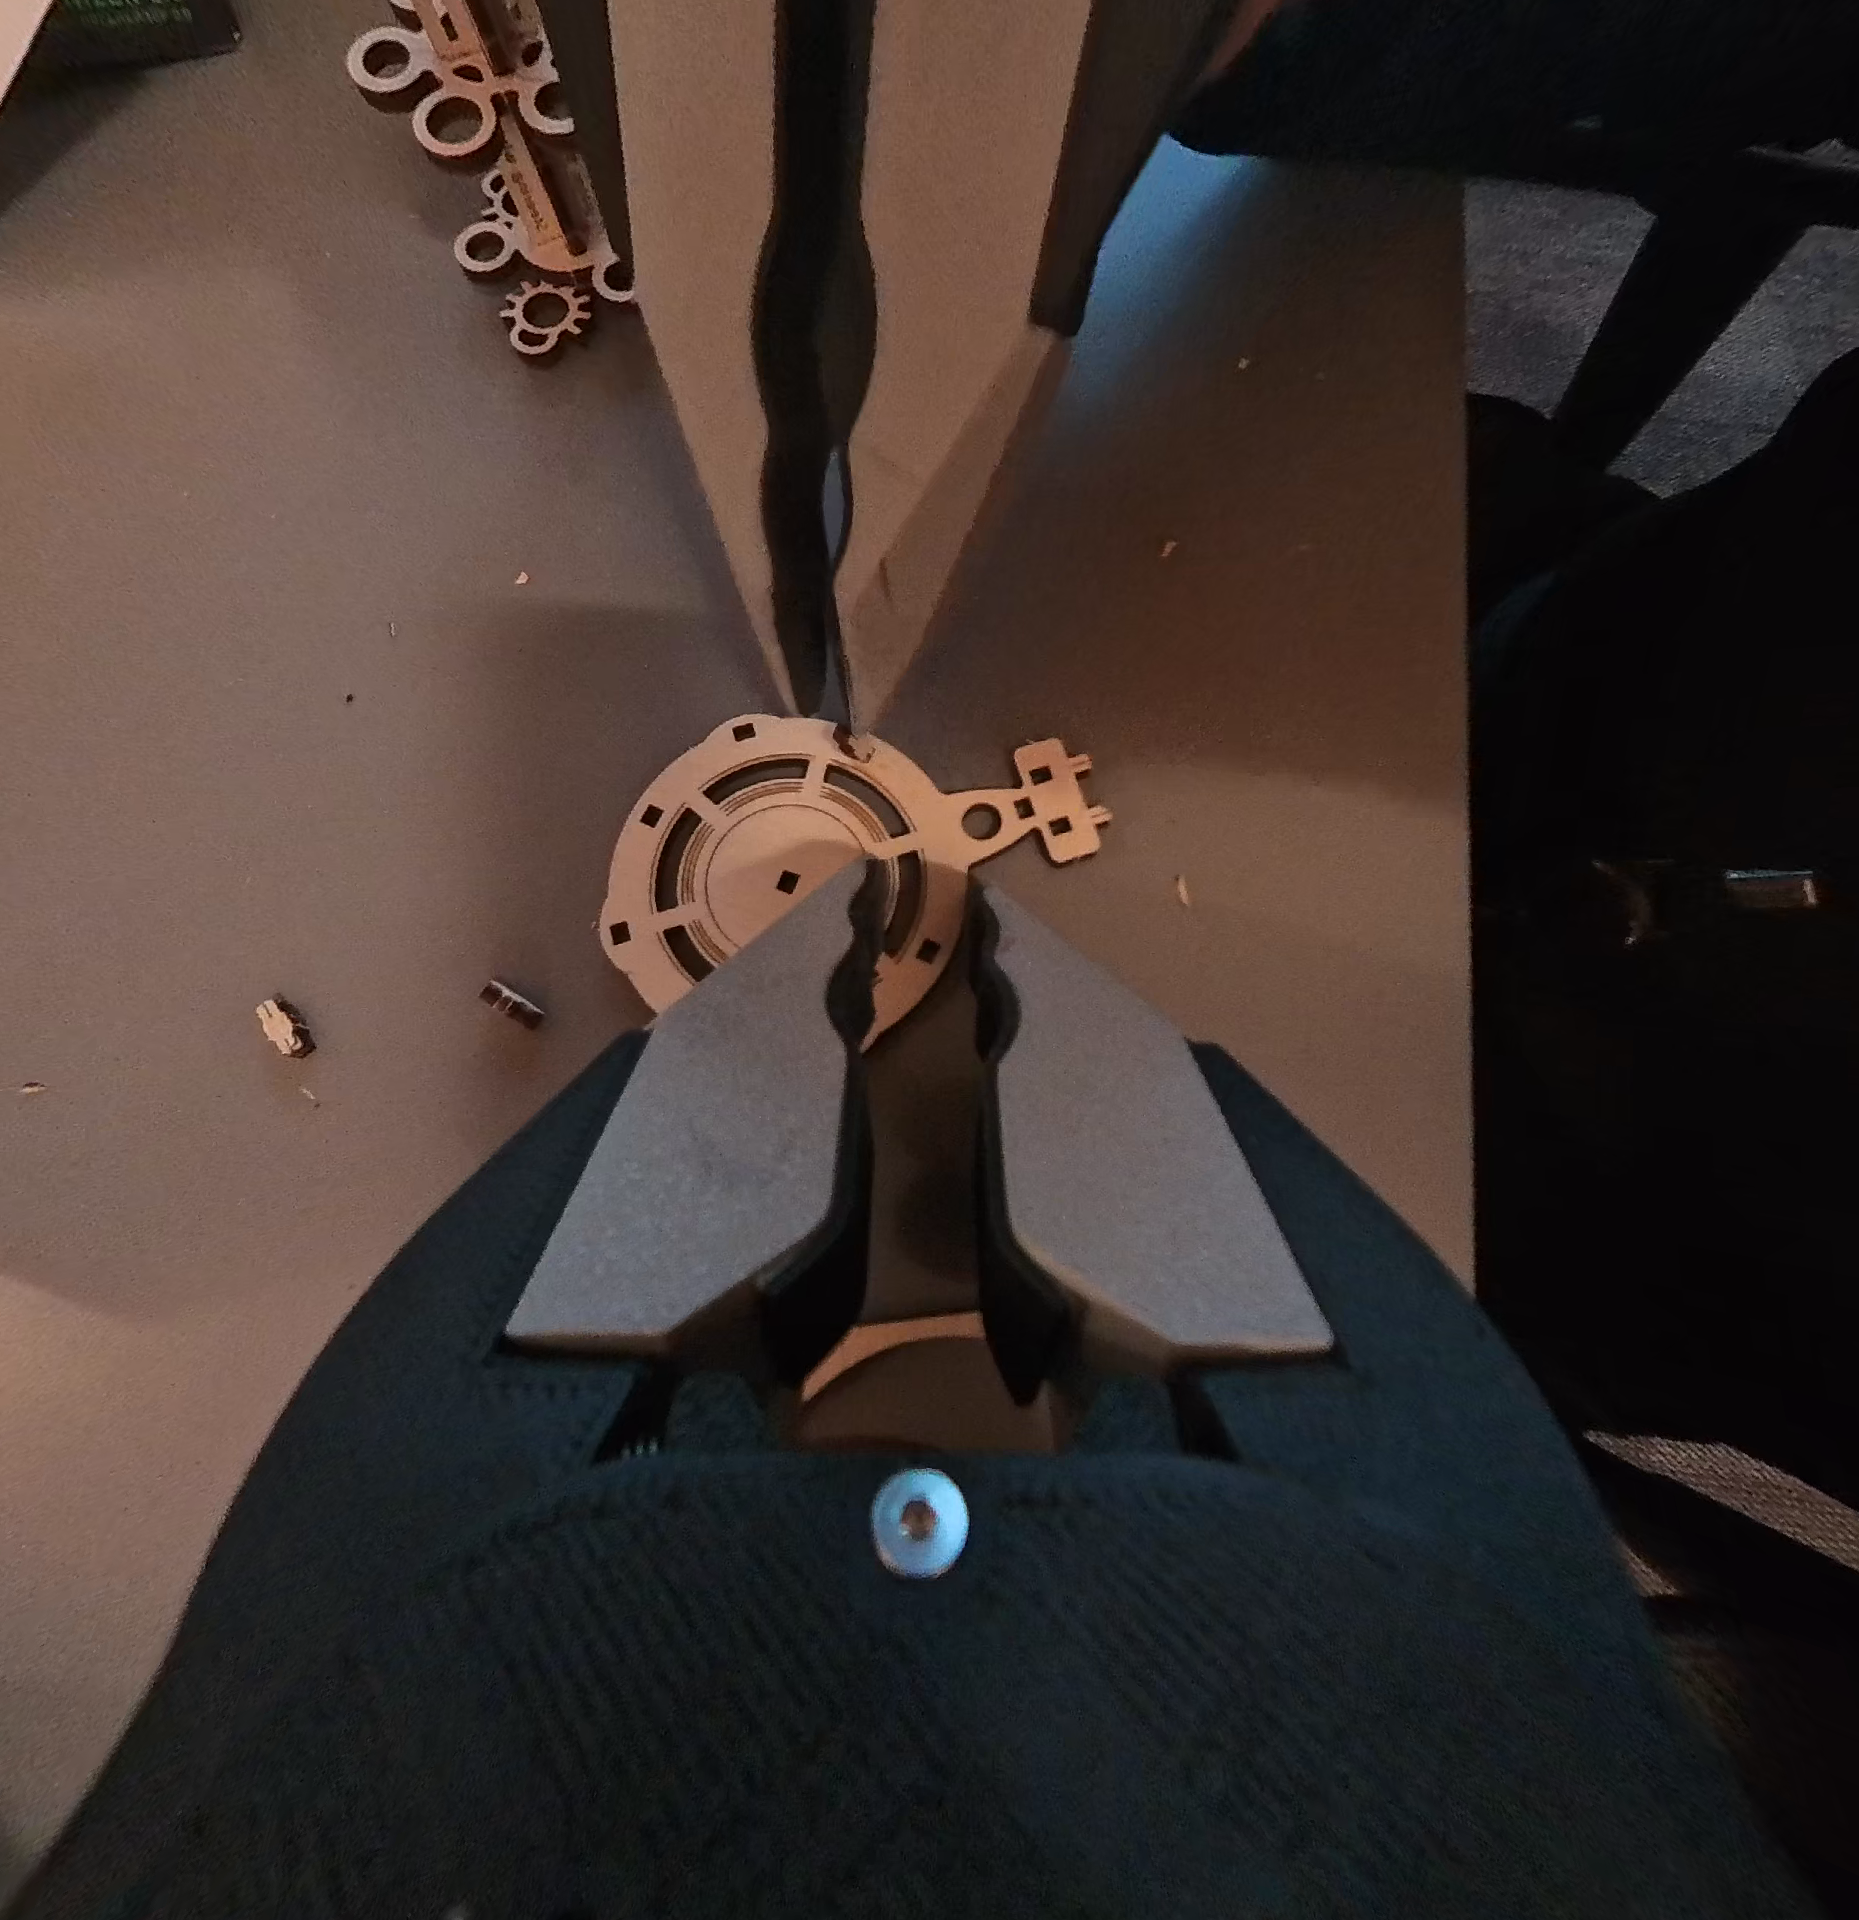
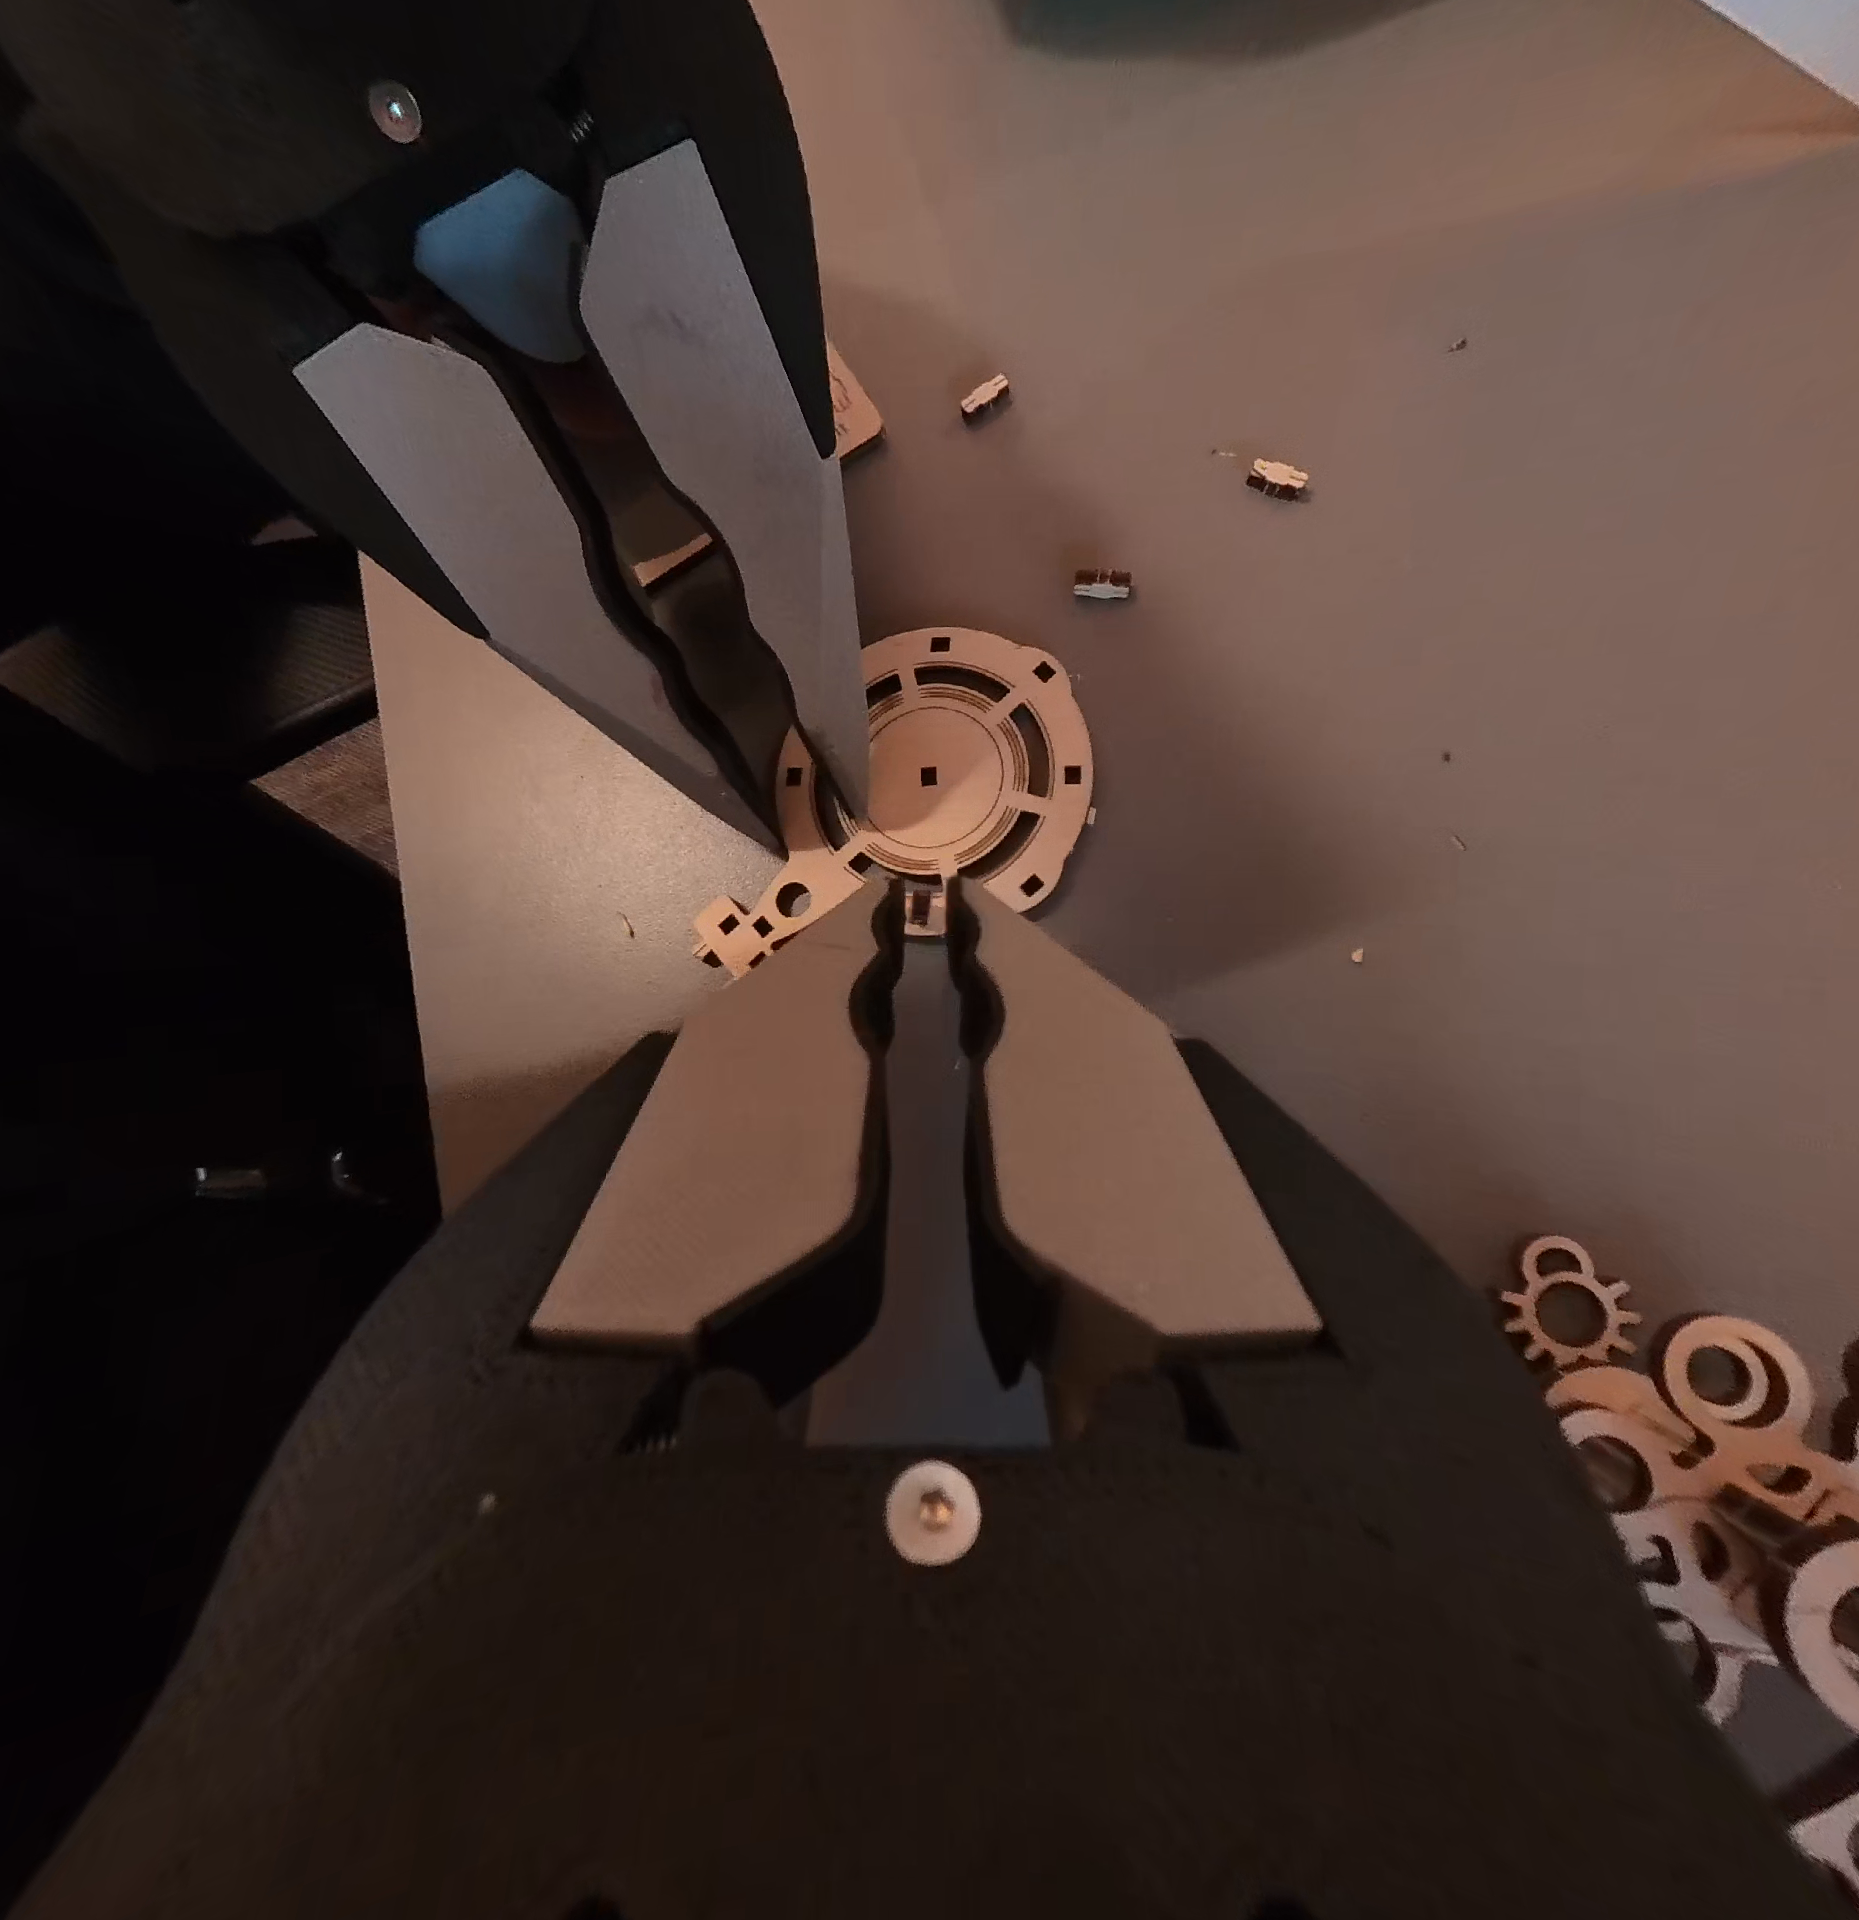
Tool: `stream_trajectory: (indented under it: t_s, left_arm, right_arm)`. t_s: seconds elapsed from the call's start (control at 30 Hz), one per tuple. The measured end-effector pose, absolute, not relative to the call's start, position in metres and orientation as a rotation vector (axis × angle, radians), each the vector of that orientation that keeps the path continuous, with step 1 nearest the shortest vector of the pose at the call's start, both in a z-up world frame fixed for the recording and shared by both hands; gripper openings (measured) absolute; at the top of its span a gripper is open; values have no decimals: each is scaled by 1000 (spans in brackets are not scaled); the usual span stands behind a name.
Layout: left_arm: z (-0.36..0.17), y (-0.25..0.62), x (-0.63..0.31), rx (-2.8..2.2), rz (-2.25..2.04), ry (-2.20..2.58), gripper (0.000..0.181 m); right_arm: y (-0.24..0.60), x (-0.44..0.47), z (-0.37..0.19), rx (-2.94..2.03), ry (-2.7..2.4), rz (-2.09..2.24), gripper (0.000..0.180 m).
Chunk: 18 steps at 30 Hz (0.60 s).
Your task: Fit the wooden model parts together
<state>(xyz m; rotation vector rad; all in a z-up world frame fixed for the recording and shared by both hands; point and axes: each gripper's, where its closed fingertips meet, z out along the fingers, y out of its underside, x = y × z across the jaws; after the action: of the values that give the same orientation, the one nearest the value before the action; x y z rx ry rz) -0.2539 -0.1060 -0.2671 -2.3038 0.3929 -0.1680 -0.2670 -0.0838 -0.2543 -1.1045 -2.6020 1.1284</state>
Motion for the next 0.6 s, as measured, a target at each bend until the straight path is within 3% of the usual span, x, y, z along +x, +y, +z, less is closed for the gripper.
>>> stream_trajectory:
  t_s: [0.6]
  left_arm:
    - [-267, -106, -254, -2303, -156, 396, 13]
  right_arm:
    - [-86, -266, -262, -1093, -2629, 1091, 0]
